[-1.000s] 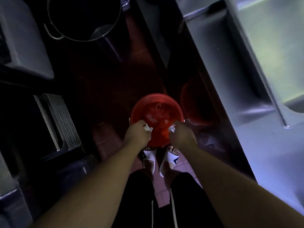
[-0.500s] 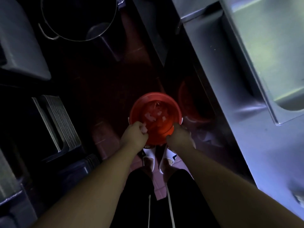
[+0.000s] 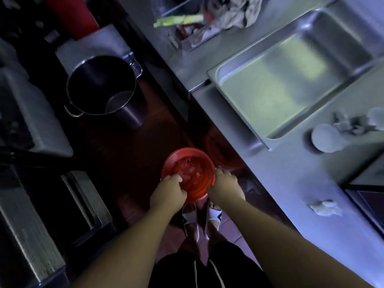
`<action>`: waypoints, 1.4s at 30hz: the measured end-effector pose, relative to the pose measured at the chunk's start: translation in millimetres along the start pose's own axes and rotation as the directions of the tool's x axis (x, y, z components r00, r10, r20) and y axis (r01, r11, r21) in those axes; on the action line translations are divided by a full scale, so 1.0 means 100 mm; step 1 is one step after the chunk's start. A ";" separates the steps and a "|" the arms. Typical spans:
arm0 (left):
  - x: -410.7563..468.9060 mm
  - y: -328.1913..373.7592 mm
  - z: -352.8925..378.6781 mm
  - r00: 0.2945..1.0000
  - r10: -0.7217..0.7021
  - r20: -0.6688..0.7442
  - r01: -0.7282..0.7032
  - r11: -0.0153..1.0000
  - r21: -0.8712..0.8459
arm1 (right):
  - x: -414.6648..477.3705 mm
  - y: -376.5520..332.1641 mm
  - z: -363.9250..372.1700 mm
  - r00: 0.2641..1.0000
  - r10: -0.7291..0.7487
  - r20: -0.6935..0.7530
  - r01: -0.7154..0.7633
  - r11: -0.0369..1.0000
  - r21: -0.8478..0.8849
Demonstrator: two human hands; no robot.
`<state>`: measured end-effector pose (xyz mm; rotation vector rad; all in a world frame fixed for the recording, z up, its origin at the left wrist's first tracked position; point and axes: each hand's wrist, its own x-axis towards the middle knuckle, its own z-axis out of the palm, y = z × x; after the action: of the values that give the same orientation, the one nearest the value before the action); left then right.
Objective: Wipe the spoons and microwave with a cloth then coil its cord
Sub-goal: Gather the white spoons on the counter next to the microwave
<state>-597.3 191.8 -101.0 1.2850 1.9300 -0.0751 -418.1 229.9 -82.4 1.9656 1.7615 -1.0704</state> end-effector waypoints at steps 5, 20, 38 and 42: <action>-0.26 0.32 -0.13 0.993 0.120 0.022 -0.122 0.985 0.119 | -0.44 0.28 -0.21 0.995 0.055 -0.082 -0.050 0.996 0.072; -0.59 1.59 0.11 0.877 0.456 0.154 -0.478 0.792 0.379 | -1.06 1.70 -0.51 0.910 0.360 -0.205 -0.280 0.900 0.335; -0.64 2.78 0.85 0.851 0.485 0.203 -0.524 0.749 0.407 | -0.64 2.96 -0.81 0.926 0.288 -0.245 -0.205 0.927 0.314; -0.63 2.92 0.91 0.858 0.480 0.182 -0.510 0.758 0.406 | -0.57 3.01 -0.77 0.950 0.224 -0.218 -0.160 0.948 0.274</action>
<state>-301.0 244.5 -17.6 2.0425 1.4935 -0.2977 -107.2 176.1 -68.4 2.4663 1.5635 -1.0666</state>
